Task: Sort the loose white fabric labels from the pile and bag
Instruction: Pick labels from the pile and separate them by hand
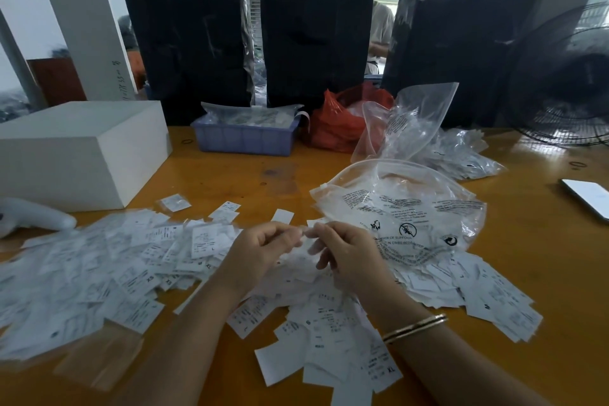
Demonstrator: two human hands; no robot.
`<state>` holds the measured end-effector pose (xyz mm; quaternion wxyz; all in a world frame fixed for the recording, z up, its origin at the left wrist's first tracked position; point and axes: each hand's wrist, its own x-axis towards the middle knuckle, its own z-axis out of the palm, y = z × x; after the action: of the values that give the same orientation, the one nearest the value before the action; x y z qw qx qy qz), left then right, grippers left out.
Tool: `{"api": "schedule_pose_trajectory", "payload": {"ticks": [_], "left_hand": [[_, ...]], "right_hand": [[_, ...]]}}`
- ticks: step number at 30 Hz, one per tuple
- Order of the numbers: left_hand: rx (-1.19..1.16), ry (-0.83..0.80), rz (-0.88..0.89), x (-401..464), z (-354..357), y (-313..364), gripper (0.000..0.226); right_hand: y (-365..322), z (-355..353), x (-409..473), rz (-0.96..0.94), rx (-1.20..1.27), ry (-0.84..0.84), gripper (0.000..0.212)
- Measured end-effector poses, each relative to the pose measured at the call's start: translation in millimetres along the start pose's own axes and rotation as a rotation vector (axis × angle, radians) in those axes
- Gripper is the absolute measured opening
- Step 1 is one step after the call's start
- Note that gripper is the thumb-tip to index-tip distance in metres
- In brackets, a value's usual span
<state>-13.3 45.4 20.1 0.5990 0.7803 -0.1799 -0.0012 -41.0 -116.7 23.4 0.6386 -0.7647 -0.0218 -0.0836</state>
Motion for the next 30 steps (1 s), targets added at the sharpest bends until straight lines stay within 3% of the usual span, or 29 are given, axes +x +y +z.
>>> {"api": "schedule_pose_trajectory", "payload": {"ticks": [6, 8, 11, 14, 22, 27, 30], "left_hand": [[-0.045, 0.125, -0.036, 3.9, 4.8, -6.4, 0.008], [-0.144, 0.191, -0.063, 5.5, 4.1, -8.0, 0.009], [-0.308, 0.252, -0.135, 7.5, 1.4, -10.3, 0.012], [-0.409, 0.265, -0.157, 8.4, 0.6, -10.0, 0.014], [-0.401, 0.242, -0.133, 8.3, 2.8, -10.4, 0.020], [-0.433, 0.276, -0.149, 8.4, 3.9, -10.4, 0.005], [-0.449, 0.321, -0.162, 8.0, 2.2, -8.0, 0.022]], "right_hand": [[1.7, -0.9, -1.4, -0.033, 0.009, 0.010, 0.023], [5.1, -3.2, -4.8, -0.124, -0.265, -0.022, 0.021], [13.7, -1.6, -7.9, -0.332, -0.886, -0.170, 0.041], [17.1, 3.2, -7.0, -0.421, -1.118, -0.234, 0.039], [20.4, 2.1, -8.3, -0.491, -1.086, -0.128, 0.031], [22.1, 5.2, -8.9, -0.536, -1.164, -0.147, 0.033], [21.2, 3.0, -9.4, -0.547, -1.072, -0.083, 0.031]]}}
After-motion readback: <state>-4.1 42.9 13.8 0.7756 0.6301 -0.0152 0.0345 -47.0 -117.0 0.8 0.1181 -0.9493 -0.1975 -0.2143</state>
